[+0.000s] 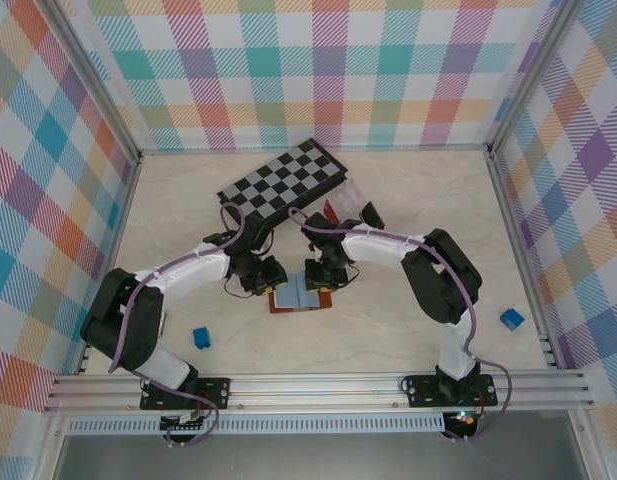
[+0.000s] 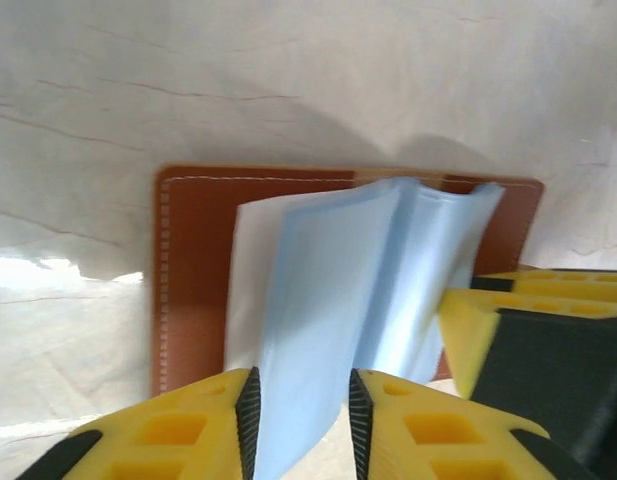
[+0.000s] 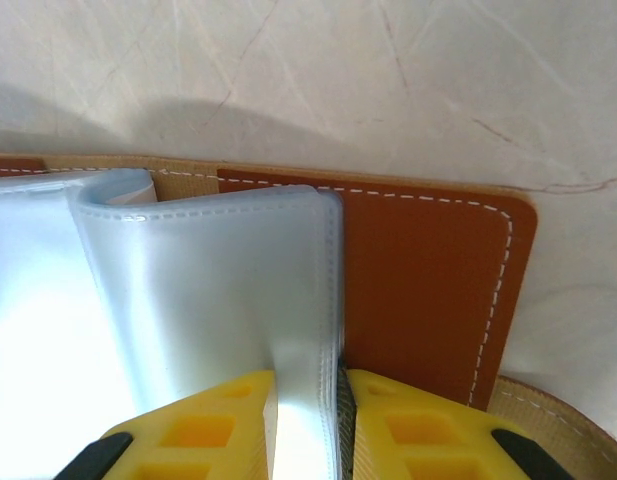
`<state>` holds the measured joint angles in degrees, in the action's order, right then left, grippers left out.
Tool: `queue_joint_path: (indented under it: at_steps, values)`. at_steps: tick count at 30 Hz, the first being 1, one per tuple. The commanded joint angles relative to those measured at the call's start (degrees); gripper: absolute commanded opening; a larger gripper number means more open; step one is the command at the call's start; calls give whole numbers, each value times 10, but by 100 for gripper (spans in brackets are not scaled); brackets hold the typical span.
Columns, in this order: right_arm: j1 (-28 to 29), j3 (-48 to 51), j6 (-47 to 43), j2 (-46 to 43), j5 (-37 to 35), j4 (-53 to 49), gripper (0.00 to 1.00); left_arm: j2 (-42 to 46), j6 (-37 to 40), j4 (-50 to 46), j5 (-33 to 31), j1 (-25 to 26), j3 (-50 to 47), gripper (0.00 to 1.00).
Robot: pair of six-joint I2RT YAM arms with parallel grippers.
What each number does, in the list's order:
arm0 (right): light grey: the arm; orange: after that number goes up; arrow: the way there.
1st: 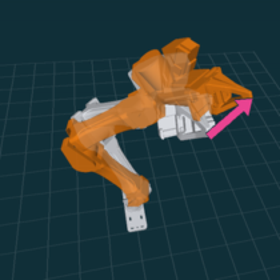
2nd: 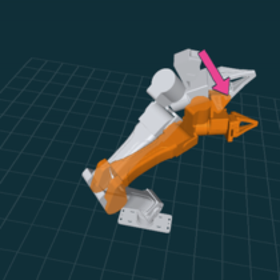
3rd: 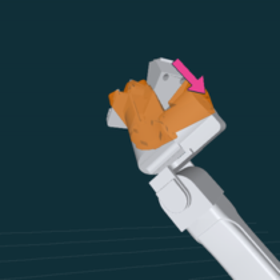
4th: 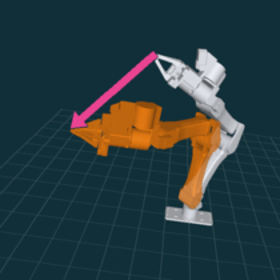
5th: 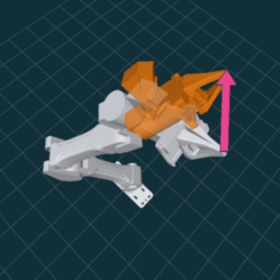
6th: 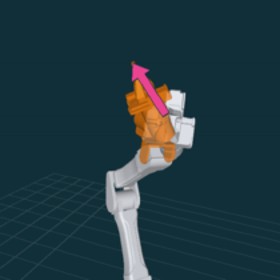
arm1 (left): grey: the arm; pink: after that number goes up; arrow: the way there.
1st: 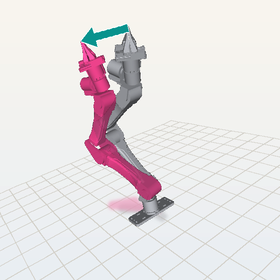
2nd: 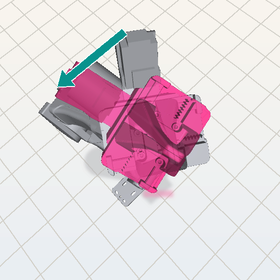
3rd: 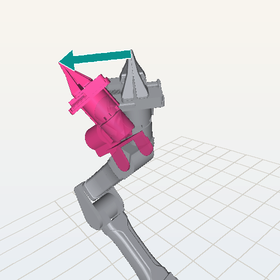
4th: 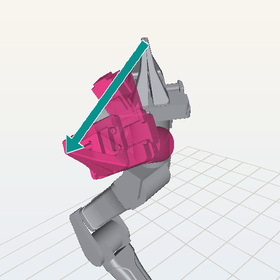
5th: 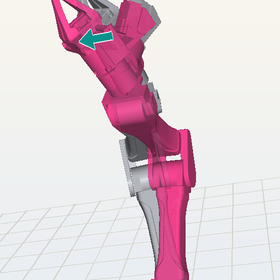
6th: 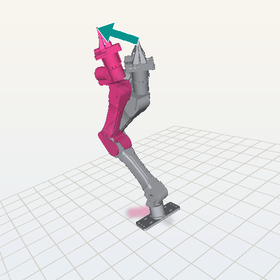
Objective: Take the credit cards out of the card holder
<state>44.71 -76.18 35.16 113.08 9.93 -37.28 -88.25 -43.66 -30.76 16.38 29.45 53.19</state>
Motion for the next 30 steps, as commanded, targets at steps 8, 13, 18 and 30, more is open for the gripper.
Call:
queue_joint_path:
  at_steps: [8,13,18,30]
  values:
    - [1,8,0,21,-3,-9,24,-23,4,-11,0,-10,-1,46]
    - [1,7,0,21,-1,-9,24,-42,4,-1,15,-10,0,52]
    - [1,8,-1,20,-2,-11,24,-50,3,29,47,-9,-2,36]
    - [1,7,-2,16,-2,-11,23,-51,-1,72,96,-5,1,0]
